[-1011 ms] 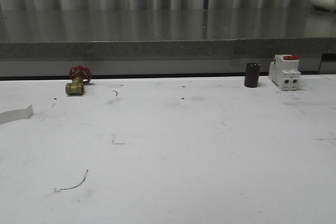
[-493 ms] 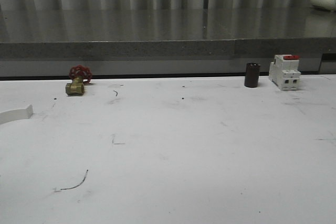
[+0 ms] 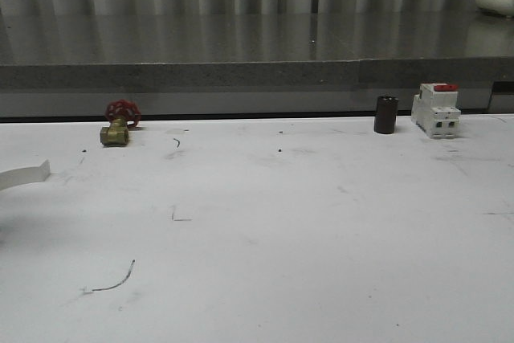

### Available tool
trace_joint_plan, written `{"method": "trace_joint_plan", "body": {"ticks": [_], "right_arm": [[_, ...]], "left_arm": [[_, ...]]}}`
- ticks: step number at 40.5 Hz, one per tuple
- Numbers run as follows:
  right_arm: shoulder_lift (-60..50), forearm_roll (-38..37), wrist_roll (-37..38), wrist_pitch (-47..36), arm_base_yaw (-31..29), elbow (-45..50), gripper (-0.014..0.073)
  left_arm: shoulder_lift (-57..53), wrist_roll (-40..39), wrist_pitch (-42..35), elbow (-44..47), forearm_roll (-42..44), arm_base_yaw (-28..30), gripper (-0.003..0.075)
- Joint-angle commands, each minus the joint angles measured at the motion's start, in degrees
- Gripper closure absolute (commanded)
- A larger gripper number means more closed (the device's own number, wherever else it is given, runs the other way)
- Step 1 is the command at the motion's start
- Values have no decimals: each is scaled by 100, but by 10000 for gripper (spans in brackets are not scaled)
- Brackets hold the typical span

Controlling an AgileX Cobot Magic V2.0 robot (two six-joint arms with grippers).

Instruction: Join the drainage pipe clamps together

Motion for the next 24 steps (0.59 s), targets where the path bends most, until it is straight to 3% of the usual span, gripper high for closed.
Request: {"method": "trace_joint_plan", "body": {"ticks": [1,11,17,24], "right_arm": [[71,-26,-25,-405,-35,-198,-3],[71,-26,-25,-405,-35,-198,-3],[71,-26,-25,-405,-35,-198,-3],[71,-26,-25,-405,-35,-198,-3]], "left_arm": [[381,174,156,-524,9,11,41],[1336,449,291,-1113,-152,296,41],[1586,1056,438,-1187,-766,446,41],[1720,1195,451,-1196,-810,453,41]]}}
